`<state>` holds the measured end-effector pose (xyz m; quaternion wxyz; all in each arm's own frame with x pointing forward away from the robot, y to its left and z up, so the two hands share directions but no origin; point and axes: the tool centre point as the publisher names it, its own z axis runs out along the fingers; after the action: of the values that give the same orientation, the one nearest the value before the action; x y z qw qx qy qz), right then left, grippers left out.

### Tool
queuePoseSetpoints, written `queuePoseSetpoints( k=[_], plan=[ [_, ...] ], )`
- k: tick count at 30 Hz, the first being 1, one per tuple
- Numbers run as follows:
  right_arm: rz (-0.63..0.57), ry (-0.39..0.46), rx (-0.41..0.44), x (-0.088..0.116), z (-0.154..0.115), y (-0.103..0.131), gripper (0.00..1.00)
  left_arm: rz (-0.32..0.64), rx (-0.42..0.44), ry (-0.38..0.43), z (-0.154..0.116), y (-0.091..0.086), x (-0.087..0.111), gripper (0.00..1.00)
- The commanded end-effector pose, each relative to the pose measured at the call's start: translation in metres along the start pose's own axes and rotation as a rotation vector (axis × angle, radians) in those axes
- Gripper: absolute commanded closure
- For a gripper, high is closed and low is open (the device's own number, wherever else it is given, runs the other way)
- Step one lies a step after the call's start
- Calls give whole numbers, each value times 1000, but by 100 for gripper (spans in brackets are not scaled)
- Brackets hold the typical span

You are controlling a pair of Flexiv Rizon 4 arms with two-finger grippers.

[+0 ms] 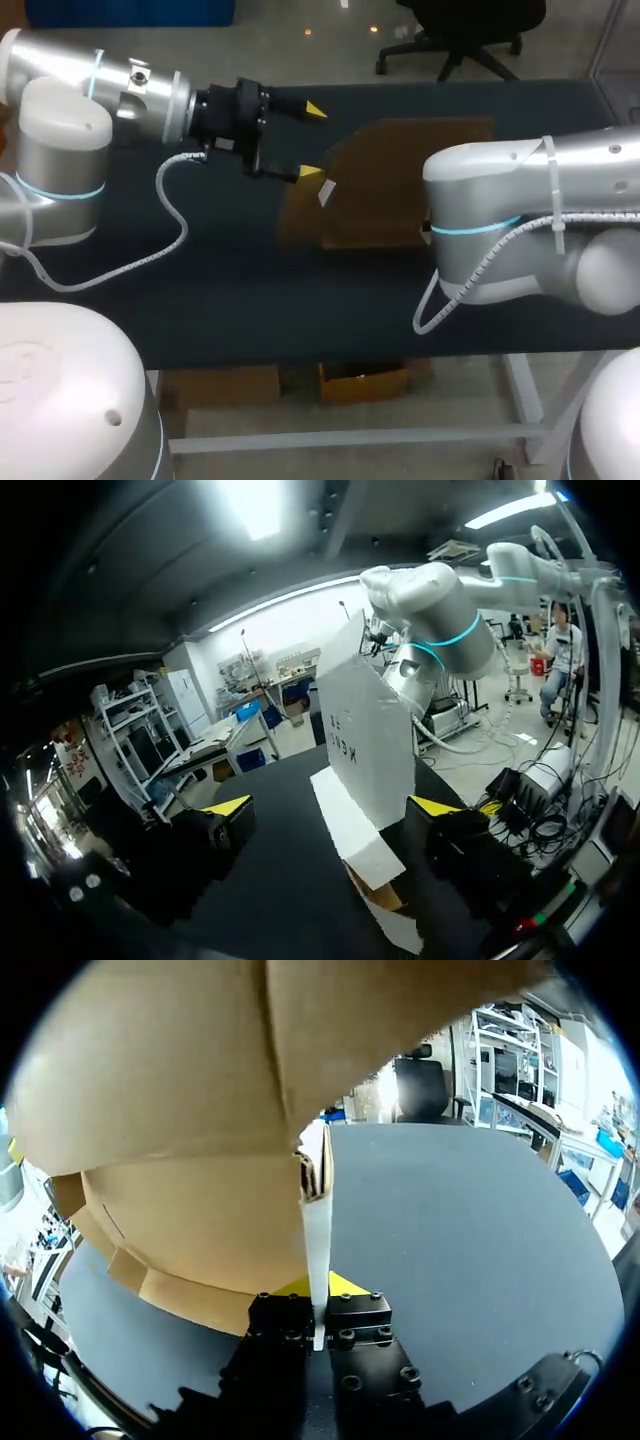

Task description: Assemble the packaging by folding the flat box into shape, placing the metal phone stand inside, and closing the box properly

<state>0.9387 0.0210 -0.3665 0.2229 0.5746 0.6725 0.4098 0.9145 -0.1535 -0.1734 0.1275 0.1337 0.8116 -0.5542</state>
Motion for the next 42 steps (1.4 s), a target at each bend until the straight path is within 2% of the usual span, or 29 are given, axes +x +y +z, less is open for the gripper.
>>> queuePoseSetpoints(
  k=[1,7,16,28,37,42],
  plan=[
    [-5,84,57,-6,-5,10,100,10,-26,-29,-19,-7,7,0],
    [4,149,64,-8,-7,17,100,40,-60,-34,-37,-9,7,0],
    [23,166,181,-6,-6,24,100,78,-109,-56,-56,-8,7,0],
    [38,199,308,-4,-6,31,100,94,-130,-51,-71,-5,9,0],
    [62,239,448,-4,-6,35,100,108,-172,-36,-83,-2,9,0],
    [64,308,478,-4,-6,38,100,113,-185,32,-89,-1,8,0]
  ],
)
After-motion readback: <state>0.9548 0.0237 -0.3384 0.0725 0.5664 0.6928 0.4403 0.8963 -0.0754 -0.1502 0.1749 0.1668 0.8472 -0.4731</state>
